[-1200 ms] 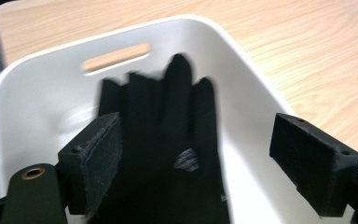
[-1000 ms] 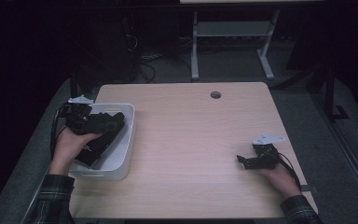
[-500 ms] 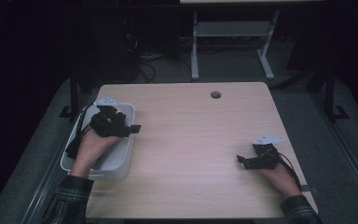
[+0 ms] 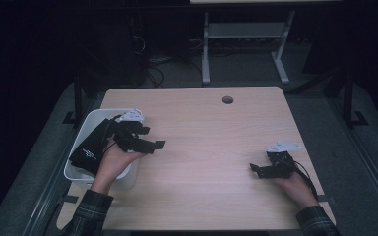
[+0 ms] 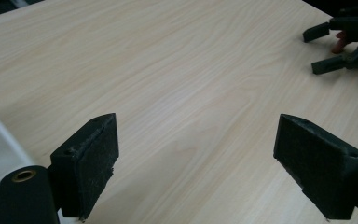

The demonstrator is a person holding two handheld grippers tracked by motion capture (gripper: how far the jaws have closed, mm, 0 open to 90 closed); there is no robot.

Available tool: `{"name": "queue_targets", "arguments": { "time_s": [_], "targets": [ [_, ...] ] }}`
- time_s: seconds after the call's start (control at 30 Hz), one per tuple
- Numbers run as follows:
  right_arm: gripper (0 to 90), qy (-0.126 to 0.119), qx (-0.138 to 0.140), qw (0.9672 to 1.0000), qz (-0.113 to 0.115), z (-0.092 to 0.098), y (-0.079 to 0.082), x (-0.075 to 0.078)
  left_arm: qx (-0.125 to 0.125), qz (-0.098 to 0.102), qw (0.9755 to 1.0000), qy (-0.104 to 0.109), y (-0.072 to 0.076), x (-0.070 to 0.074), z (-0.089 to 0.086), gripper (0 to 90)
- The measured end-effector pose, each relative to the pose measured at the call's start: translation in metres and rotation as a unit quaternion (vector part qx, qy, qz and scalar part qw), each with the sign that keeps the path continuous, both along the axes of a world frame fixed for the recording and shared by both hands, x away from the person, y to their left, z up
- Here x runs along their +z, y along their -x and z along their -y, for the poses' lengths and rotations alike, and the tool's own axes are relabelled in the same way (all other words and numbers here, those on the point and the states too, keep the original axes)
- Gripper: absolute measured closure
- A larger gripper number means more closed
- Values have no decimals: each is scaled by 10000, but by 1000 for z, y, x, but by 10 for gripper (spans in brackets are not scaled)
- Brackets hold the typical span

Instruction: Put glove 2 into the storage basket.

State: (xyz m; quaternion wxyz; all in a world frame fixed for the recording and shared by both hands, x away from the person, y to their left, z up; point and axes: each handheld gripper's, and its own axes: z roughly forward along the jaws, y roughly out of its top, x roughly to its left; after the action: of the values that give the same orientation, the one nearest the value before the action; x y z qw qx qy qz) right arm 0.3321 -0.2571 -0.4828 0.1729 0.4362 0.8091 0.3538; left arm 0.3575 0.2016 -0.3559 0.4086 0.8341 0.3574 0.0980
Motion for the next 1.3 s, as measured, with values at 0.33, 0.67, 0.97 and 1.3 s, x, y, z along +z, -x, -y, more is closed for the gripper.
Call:
{"name": "queue_targets", "arguments": {
  "time_s": [0.33,0.67,0.97,1.3],
  "targets": [
    [133,-5,4,10000,-3,0,0,0,-316,-44,9994,-145,13,-22,32,132],
    [133,-7,11,10000,-4,0,0,0,-529,-48,9984,-203,24,-42,59,132],
    [133,-9,13,10000,-8,0,0,0,-691,-82,9973,-217,32,-61,73,132],
    [133,-12,24,10000,-9,0,0,0,-704,-96,9968,-364,34,-87,82,132]
  ]
}}
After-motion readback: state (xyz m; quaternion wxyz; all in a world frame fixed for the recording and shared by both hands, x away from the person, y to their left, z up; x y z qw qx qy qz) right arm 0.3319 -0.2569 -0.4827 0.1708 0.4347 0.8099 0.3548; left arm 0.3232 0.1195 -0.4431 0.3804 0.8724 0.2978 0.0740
